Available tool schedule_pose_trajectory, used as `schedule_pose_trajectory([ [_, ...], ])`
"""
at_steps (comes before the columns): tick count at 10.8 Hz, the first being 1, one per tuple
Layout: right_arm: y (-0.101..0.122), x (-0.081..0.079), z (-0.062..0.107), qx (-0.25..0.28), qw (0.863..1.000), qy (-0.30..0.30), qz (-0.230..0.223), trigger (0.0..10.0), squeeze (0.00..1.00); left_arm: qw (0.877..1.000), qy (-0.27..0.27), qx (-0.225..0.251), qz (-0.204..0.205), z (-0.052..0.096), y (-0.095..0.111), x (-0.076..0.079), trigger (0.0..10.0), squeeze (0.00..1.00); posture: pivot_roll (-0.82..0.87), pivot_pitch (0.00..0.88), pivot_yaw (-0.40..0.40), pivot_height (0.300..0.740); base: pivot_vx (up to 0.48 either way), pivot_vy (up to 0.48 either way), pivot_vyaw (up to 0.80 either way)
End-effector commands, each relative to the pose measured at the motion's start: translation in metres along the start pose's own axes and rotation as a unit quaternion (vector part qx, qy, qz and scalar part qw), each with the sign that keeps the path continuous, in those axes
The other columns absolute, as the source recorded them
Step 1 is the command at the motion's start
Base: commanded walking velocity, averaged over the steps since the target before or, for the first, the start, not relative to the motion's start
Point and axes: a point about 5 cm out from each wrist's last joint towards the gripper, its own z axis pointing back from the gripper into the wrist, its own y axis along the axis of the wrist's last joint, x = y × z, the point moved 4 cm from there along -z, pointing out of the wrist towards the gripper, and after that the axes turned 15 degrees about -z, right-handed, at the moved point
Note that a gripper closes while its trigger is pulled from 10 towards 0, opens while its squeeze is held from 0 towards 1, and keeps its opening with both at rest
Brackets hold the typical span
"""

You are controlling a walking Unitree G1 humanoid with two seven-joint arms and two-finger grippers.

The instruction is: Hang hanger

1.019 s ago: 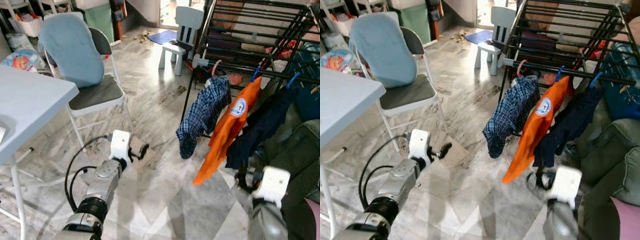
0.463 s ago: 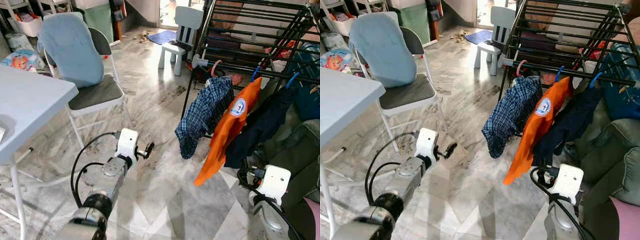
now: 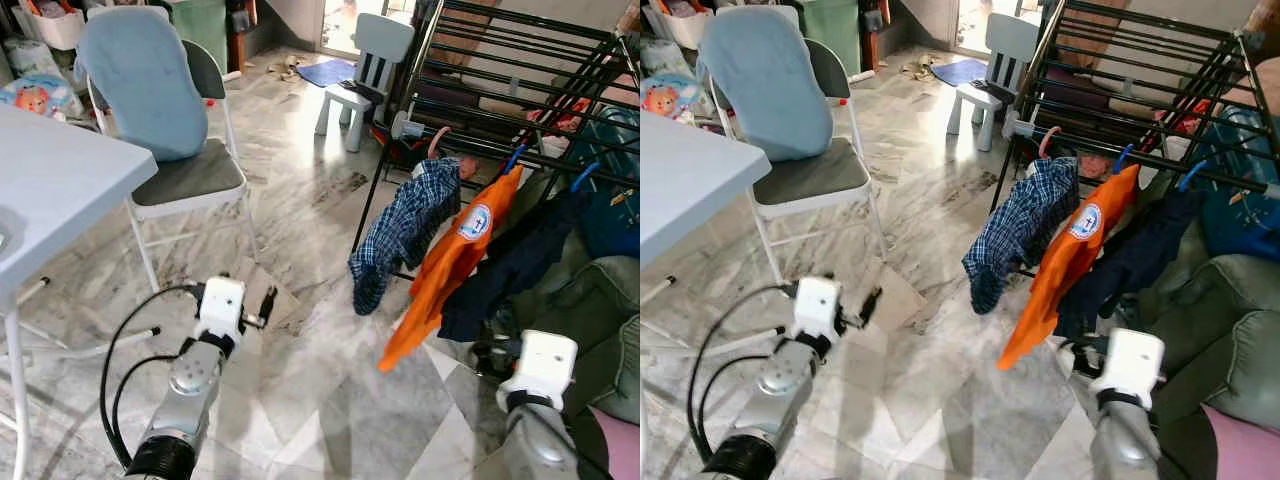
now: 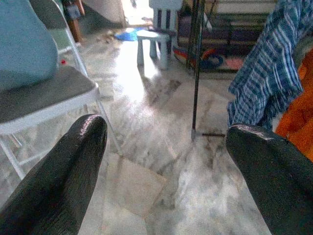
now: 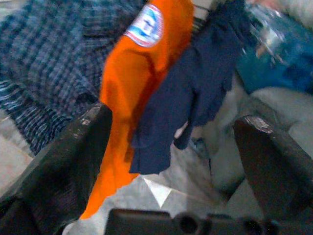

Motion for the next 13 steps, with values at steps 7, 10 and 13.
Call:
schedule_pose_trajectory([
  [7,-0.014,-0.001,-0.001,-0.024,0.999,-0.006,-0.026,10.0,0.00,0.994,-0.093,-0.054,0.003,-0.014,-0.006,0.030,10.0,0.00,0.01,0.000,-0.056,0.740,0.000,0.000,0.00],
  [10,-0.015,-0.001,-0.002,-0.024,0.999,-0.013,-0.031,10.0,0.00,0.991,-0.115,-0.074,0.008,-0.015,-0.013,0.034,10.0,0.00,0.02,0.000,-0.038,0.740,0.000,0.000,-0.79],
  [13,-0.015,0.000,-0.002,-0.020,0.999,-0.015,-0.037,10.0,0.00,0.983,-0.163,-0.076,0.030,-0.018,-0.009,0.043,10.0,0.00,0.00,0.000,-0.020,0.740,0.000,0.000,-0.53],
])
